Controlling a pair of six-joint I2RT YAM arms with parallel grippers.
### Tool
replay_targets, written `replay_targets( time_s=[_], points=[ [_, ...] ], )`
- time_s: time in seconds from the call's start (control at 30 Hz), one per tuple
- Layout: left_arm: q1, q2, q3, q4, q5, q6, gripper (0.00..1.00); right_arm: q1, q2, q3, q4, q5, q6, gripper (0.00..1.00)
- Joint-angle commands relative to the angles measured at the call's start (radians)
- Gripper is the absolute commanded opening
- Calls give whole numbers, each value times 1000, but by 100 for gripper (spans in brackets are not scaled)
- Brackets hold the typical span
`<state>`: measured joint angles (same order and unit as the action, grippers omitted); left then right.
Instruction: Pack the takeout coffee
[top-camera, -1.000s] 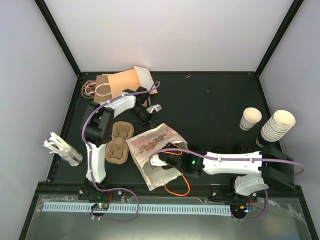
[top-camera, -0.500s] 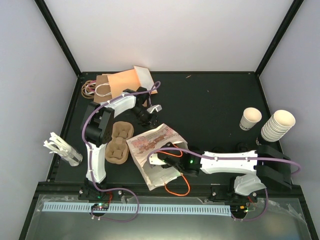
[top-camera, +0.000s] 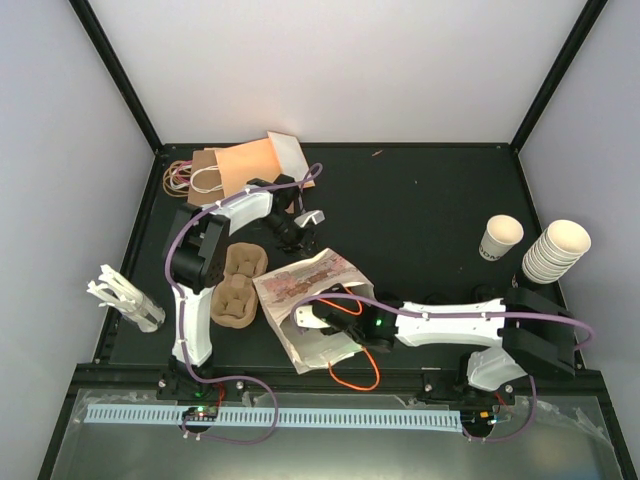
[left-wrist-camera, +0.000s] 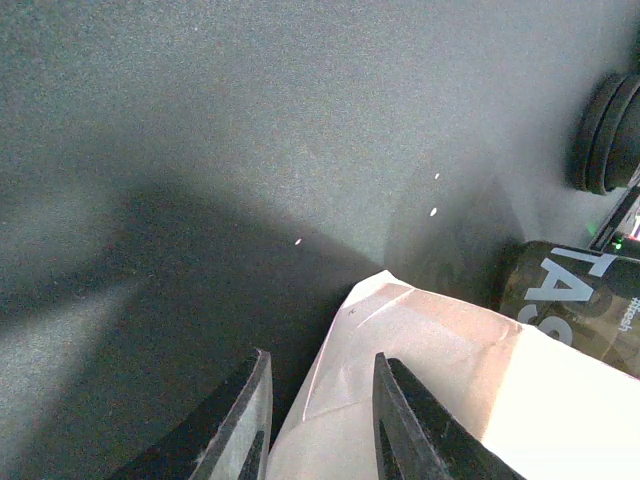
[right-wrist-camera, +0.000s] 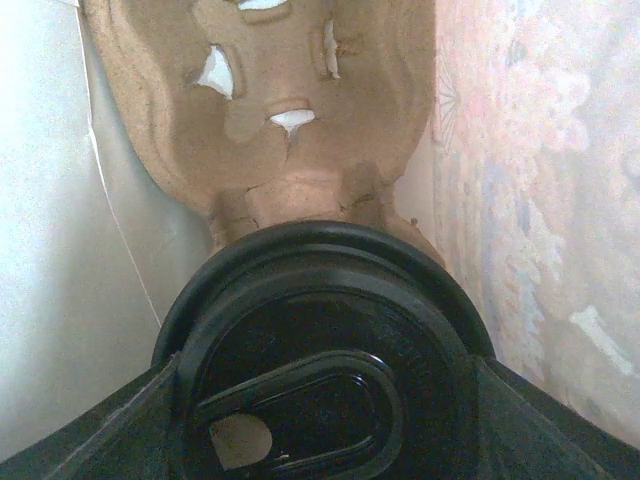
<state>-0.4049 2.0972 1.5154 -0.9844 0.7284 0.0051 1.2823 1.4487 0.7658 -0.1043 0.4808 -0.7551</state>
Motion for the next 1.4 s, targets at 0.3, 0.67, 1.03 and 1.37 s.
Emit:
replay_targets(
  time_s=[0.3,0.67,1.03,1.37],
  points=[
    [-30,9,7,-54,78,36,31,-31,71,-4,-94,-51,24,54],
    [-30,5,7,-54,71,36,30,-46,88,32,-177,1,46,58],
    [-30,4,13,-56,63,38,30,-54,108,4,-225,48,81,61],
    [-28,1,13,-58,56,39,30,-74,146,10,-287,74,126,63]
  ],
)
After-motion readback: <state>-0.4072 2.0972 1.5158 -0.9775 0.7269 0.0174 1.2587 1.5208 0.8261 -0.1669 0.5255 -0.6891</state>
